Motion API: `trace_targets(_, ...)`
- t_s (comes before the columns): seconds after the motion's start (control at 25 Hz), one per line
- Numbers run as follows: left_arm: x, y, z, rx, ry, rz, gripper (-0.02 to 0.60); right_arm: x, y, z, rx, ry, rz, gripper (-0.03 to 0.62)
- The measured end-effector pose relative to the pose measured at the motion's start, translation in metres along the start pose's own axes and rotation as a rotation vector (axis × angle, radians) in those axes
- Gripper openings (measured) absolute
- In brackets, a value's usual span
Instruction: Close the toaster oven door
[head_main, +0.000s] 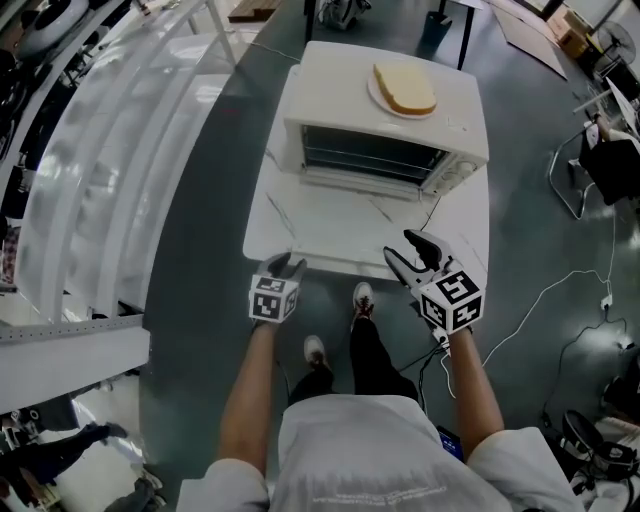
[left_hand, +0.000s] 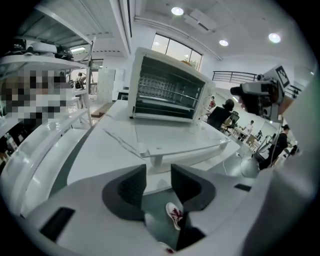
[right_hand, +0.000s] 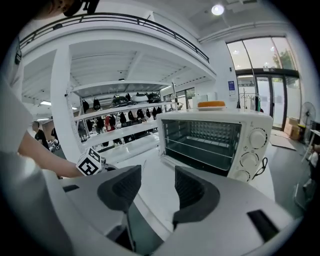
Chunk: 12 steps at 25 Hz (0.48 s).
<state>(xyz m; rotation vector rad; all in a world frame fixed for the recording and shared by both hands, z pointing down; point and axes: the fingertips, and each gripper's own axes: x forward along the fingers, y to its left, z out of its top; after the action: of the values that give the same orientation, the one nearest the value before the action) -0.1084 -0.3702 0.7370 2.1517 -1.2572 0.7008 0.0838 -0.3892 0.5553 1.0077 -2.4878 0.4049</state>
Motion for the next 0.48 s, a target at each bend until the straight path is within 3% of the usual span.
trace_targets(0.48, 0.022, 0.000, 0.005, -0.040, 0.012, 0.019, 0.140, -0.025, -0.012, -0.023, 0.027, 0.038, -0.080, 0.210)
